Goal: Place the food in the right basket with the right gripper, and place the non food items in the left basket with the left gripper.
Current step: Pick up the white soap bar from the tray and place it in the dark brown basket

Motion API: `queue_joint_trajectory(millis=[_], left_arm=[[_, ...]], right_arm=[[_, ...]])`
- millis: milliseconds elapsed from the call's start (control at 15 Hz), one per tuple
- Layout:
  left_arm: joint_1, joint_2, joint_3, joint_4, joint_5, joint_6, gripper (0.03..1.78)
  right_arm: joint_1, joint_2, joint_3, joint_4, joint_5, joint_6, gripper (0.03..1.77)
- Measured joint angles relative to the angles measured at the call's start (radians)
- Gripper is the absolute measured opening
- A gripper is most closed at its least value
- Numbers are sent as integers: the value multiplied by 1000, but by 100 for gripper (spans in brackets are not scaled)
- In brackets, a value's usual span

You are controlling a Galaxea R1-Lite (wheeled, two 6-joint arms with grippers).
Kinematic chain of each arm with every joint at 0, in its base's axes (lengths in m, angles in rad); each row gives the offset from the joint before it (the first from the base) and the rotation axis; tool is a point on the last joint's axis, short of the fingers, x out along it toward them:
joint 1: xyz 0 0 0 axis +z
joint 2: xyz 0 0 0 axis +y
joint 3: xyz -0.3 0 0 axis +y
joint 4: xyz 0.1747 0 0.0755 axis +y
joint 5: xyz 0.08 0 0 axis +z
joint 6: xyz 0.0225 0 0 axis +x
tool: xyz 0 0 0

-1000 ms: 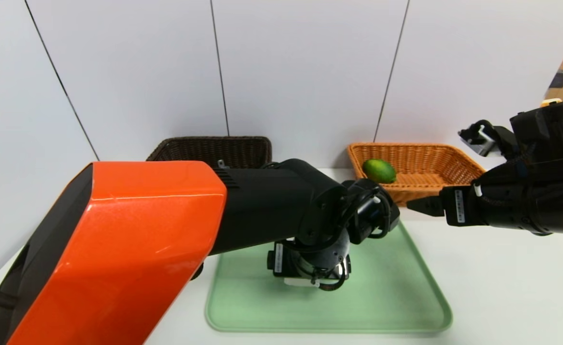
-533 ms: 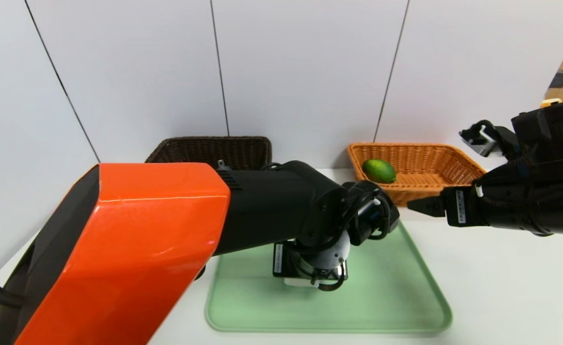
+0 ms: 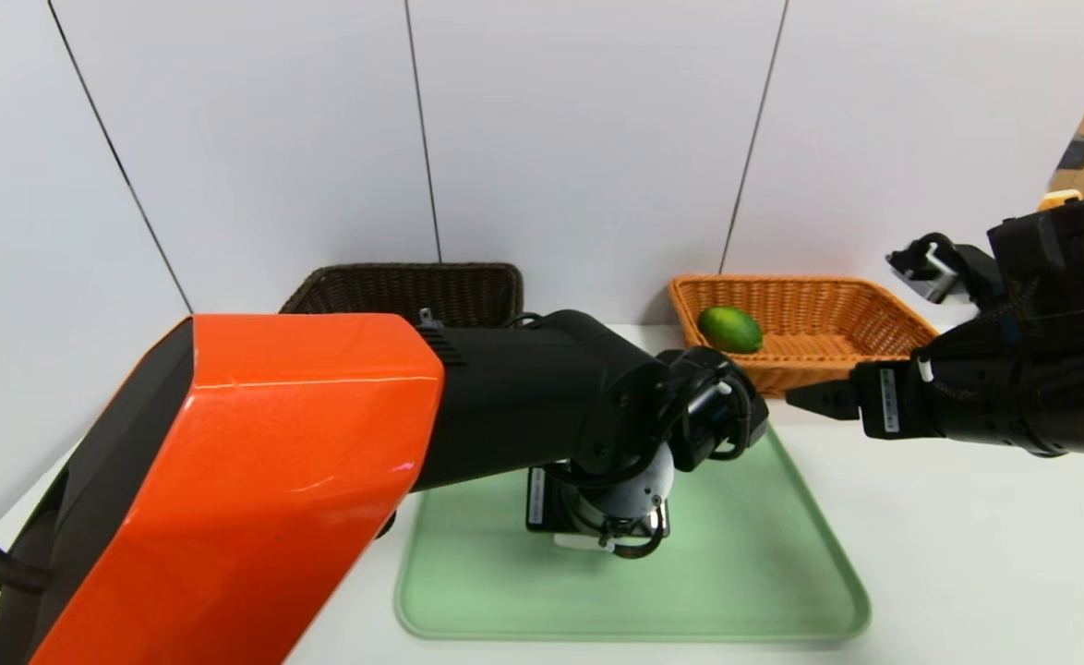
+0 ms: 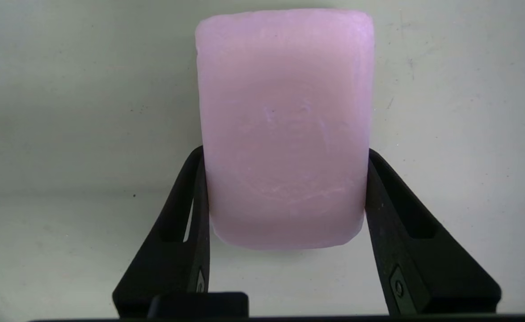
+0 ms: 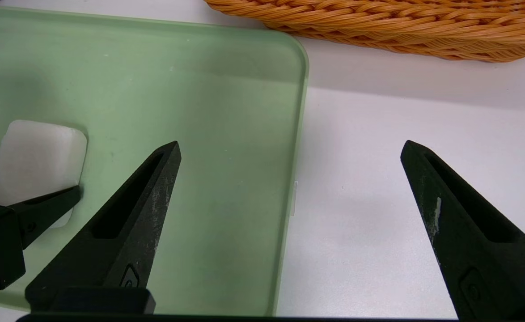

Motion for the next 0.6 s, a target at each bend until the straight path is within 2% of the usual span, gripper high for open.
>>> queue_joint_trajectory(millis=[467,600], left_arm=[[23,-83,0,8,23,9,98],[36,-117,0,8,48,13,98]], right_arm=[[-1,-3,6,-1,0,1,169],[-1,-8,7,0,0,1,169]])
